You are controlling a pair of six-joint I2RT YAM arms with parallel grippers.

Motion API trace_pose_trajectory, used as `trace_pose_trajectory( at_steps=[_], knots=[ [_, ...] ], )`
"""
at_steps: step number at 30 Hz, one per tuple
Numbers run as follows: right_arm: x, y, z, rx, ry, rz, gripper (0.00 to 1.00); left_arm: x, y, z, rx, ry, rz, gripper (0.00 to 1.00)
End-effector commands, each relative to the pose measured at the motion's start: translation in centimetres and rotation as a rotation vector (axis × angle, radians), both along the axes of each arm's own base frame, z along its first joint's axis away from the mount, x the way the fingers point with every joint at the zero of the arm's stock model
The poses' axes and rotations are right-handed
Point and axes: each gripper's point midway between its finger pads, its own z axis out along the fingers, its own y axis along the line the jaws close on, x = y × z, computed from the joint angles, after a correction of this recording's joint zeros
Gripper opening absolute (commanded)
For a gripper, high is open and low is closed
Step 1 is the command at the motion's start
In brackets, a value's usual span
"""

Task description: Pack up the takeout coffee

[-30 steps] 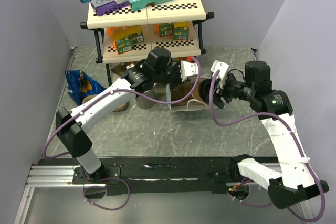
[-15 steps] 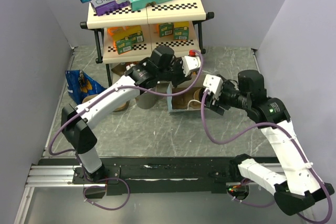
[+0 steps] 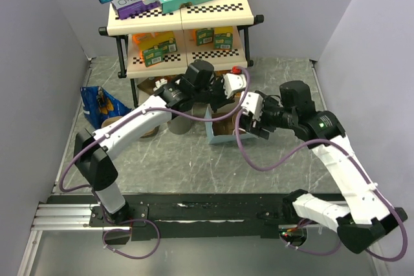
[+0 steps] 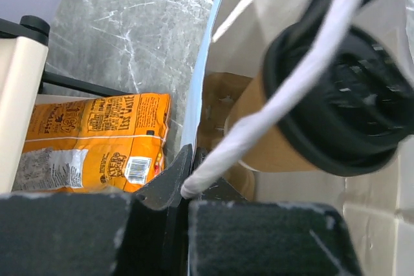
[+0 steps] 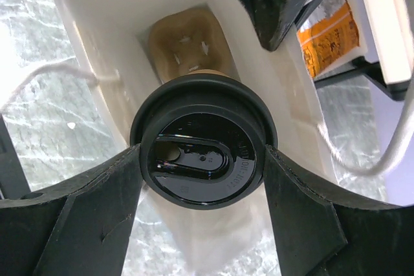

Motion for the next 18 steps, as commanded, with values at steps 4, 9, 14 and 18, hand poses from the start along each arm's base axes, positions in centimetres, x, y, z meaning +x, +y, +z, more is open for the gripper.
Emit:
trace_pose_trajectory(
  at_steps=[4, 9, 14, 18],
  knots=[
    [0.7, 2.0, 2.2, 0.081, -0.007, 0.039, 0.00, -1.0, 0.8, 4.9, -0.095, -0.114, -0.035, 0.01],
    [0.4, 1.9, 0.5, 0.050, 0.005, 0.062, 0.00, -1.5, 0.5, 5.5, -0.119, -0.083, -0.042, 0.01],
    [-0.8, 1.9, -1.4, -0.014, -0.038, 0.118, 0.00, -1.7, 0.4, 5.8, -0.145, -0.032, -0.021, 0.01],
    [-2.1, 1.8, -4.8, -0.094, -0.064, 0.183, 0.00, -1.3, 0.6, 6.2, -0.170, -0.026, 0.024, 0.01]
  ],
)
